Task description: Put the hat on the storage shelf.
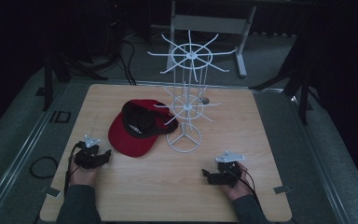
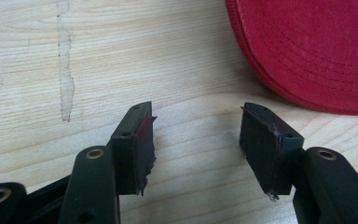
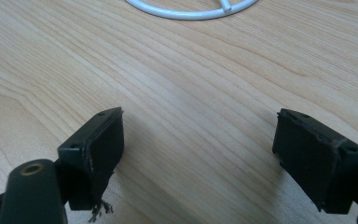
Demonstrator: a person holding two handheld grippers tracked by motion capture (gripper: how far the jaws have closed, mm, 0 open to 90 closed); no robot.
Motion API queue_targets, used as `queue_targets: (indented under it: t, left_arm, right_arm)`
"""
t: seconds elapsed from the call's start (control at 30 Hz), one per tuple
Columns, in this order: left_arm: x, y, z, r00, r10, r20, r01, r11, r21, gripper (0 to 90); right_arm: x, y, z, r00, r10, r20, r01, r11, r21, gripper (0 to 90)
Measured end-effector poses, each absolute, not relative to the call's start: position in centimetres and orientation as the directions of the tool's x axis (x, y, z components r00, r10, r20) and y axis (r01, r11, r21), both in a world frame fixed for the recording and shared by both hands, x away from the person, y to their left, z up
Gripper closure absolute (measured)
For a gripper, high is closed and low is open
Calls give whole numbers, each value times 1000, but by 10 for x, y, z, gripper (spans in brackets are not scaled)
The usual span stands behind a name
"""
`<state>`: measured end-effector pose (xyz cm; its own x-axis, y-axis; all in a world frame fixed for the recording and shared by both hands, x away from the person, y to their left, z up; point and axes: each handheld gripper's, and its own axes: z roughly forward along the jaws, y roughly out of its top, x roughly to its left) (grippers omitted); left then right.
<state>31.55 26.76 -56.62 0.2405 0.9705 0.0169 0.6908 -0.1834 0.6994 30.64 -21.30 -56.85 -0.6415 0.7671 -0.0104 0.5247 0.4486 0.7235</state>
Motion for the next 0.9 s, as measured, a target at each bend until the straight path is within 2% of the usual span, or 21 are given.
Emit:
queue_targets:
  t: [0.43, 0.6, 0.7, 0.9]
  left_arm:
    - [318, 267, -565, 246, 969, -13, 705, -170, 688, 453]
    - [319, 274, -559, 223, 974, -28, 734, -149, 662, 547]
    - [319, 279, -549, 208, 977, -55, 714, -113, 691, 563]
    - [325, 284, -524, 205, 977, -59, 660, -94, 745, 539]
  right_arm:
    - [306, -213, -569, -641, 767, -10, 525, 449, 723, 163]
    - [306, -213, -568, -642, 767, -10, 525, 449, 723, 163]
    - [306, -213, -569, -641, 767, -10, 525, 449, 723, 163]
    - [306, -213, -568, -642, 767, -11, 525, 450, 723, 163]
